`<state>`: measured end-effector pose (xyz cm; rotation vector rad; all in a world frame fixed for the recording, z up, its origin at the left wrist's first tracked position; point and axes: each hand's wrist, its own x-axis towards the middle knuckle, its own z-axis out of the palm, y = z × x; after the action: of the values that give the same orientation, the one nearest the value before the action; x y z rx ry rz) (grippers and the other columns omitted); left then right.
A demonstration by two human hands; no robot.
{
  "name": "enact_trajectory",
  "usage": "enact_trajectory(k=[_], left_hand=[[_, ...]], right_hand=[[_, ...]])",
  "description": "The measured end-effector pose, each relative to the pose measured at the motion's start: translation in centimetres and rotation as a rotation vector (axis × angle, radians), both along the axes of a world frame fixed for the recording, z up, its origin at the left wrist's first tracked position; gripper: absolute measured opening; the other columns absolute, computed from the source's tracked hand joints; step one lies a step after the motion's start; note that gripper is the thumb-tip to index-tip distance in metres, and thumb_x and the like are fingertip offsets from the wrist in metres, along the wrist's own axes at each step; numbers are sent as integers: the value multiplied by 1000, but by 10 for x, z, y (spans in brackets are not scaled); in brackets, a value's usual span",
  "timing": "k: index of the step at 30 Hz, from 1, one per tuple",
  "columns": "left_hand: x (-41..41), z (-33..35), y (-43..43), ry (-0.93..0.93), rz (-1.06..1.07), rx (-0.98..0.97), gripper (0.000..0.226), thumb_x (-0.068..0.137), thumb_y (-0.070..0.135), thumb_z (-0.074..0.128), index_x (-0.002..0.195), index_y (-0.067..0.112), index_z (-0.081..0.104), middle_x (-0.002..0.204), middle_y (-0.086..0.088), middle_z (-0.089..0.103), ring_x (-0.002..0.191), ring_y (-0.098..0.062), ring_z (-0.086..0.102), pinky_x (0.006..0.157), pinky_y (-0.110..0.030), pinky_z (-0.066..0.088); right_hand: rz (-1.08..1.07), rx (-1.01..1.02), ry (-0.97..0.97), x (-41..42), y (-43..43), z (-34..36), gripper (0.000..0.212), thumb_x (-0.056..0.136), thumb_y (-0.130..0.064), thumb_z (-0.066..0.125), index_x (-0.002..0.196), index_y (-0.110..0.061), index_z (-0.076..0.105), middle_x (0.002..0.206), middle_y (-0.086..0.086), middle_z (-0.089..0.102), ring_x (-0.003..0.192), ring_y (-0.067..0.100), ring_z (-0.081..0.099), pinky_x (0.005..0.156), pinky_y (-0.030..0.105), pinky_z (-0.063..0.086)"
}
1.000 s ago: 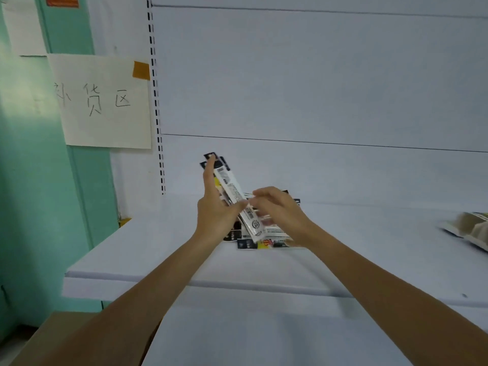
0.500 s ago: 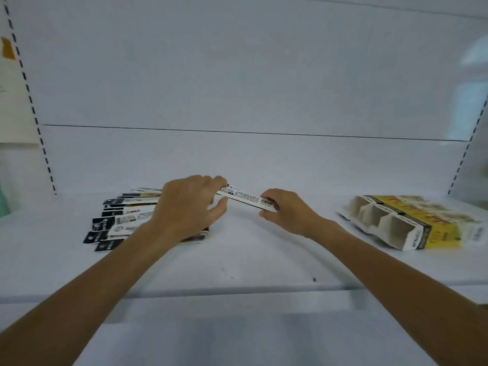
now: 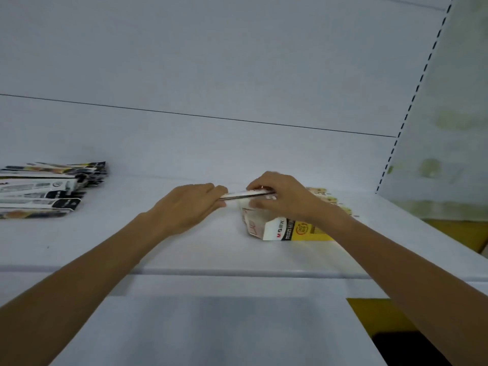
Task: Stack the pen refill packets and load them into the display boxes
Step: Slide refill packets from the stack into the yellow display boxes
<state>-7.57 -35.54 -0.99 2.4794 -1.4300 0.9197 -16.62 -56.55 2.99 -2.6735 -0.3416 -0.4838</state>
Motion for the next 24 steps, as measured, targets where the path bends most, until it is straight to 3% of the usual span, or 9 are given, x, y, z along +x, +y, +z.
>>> enact_trajectory(k=[3, 7, 12, 16, 24], left_hand=[[3, -5, -1, -75, -28, -50, 39, 92, 43, 24, 101, 18, 53, 76, -3, 60, 59, -27, 60, 49, -31, 46], [4, -8, 1, -33, 53, -105, 43, 91, 48, 20, 104, 20, 50, 79, -4, 59, 63, -29, 60, 51, -34, 47], [-3, -2, -4, 16, 135, -99, 70, 83, 56, 8, 115, 16, 56, 88, -4, 56, 75, -28, 58, 62, -35, 45], [-2, -4, -4, 14, 198, -71, 74, 80, 59, 4, 118, 18, 53, 91, -4, 55, 79, -28, 58, 65, -35, 44], [2, -8, -5, 10, 189, 25, 61, 86, 52, 16, 109, 17, 59, 82, -5, 55, 65, -28, 57, 56, -33, 42]], right_hand=[[-80, -61, 27, -18, -35, -4, 61, 73, -47, 72, 127, -29, 51, 124, -7, 45, 115, 6, 34, 95, 21, 29], [-123, -235, 146, -34, -69, -20, 89, 54, -73, 64, 134, -41, 41, 134, -12, 38, 121, 6, 31, 101, 25, 22], [-127, -429, 51, -4, -72, -22, 72, 75, -61, 61, 139, -36, 39, 141, -8, 41, 128, 14, 37, 103, 32, 24], [-216, -561, 119, 26, -72, -24, 68, 85, -63, 44, 145, -43, 18, 150, -4, 27, 139, 19, 24, 111, 51, 16], [-159, -479, 59, 15, -70, -31, 69, 89, -54, 48, 147, -29, 21, 150, -3, 28, 136, 19, 26, 107, 41, 25]])
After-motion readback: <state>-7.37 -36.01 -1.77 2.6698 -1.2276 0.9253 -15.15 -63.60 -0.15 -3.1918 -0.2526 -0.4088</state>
